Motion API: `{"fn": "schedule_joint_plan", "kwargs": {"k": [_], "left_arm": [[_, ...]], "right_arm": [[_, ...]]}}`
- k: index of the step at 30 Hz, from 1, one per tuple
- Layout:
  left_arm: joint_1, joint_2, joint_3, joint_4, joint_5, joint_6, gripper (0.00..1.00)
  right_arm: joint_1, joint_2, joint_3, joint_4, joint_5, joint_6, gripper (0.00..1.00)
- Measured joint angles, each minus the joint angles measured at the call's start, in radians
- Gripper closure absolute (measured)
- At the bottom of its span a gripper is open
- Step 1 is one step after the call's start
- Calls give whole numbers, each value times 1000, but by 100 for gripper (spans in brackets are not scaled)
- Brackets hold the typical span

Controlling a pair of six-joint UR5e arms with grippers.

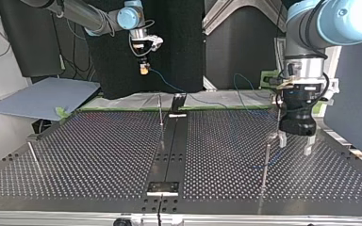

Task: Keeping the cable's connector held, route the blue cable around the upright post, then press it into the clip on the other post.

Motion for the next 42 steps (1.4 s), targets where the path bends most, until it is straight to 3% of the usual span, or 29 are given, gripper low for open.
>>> {"fn": "schedule_joint_plan", "kwargs": {"k": [5, 16, 25, 34, 42], "left_arm": [[-18, -15, 35, -55, -55, 55, 0], [-47, -16, 41, -171, -163, 172, 0], [-74, -34, 40, -252, -168, 256, 0], [-85, -38, 40, -267, -157, 349, 0], [-85, -39, 41, -267, -156, 368, 0]], "right_arm": [[0, 0, 0, 0, 0, 0, 100], [0, 0, 0, 0, 0, 0, 100], [0, 0, 0, -1, -5, 0, 100], [0, 0, 0, -2, -14, 0, 100], [0, 0, 0, -3, -19, 0, 100]]}}
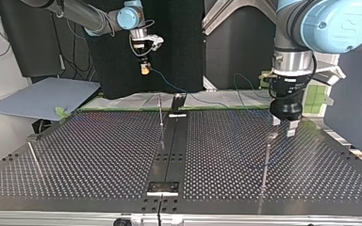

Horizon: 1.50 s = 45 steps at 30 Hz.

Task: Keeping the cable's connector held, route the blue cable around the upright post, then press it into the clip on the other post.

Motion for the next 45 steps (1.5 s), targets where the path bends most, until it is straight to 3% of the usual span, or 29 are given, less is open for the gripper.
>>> {"fn": "schedule_joint_plan", "kwargs": {"k": [28, 45], "left_arm": [[-4, -1, 0, 4, 0, -41, 0], [-8, -3, 0, 6, -1, -42, 0]], "right_arm": [[0, 0, 0, -6, -4, 9, 100], [0, 0, 0, -5, -10, 16, 100]]}}
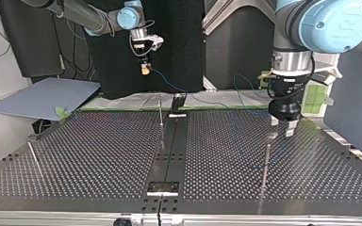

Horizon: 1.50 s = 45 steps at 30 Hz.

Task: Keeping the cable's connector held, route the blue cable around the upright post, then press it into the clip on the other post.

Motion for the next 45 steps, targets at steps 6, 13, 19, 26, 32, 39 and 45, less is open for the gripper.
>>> {"fn": "schedule_joint_plan", "kwargs": {"k": [6, 13, 19, 26, 32, 39, 45], "left_arm": [[-4, 0, 0, -2, 0, 5, 0], [-11, -1, 0, -3, 1, 8, 0], [-14, -3, 0, -4, 1, 35, 0], [-20, -38, 0, -3, -7, 98, 0], [-34, -60, 0, 13, -28, 161, 0], [-61, -63, 0, 70, -3, 226, 0], [-93, -67, 0, 123, 14, 282, 0]], "right_arm": [[0, 0, 0, 0, -3, 1, 100], [0, 0, -1, -1, -4, 2, 100], [0, 0, -4, -2, -7, 2, 100], [0, 0, -6, -3, -10, 2, 100], [0, 0, -7, -3, -12, 3, 100], [0, 0, -7, -3, -22, 8, 100], [0, 0, -8, -3, -28, 11, 100]]}}
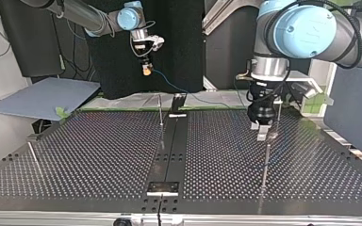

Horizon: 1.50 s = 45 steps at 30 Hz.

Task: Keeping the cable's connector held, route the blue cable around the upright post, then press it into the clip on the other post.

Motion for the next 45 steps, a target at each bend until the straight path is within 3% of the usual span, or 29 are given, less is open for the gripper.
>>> {"fn": "schedule_joint_plan", "kwargs": {"k": [9, 16, 27, 35, 45], "left_arm": [[-48, -28, 0, 32, 2, 90, 0], [-86, -80, 1, 89, -8, 166, 0], [-97, -157, 1, 144, -59, 278, 0], [-108, -215, 27, 193, -119, 360, 0], [-136, -256, 46, 256, -189, 423, 0]], "right_arm": [[1, 0, 0, 0, -2, 0, 100], [3, 0, -1, -1, -13, 0, 100], [4, 0, -1, -2, -16, 0, 100], [6, 0, -1, -1, -16, 3, 100], [7, 0, -2, -4, -16, 3, 100]]}}
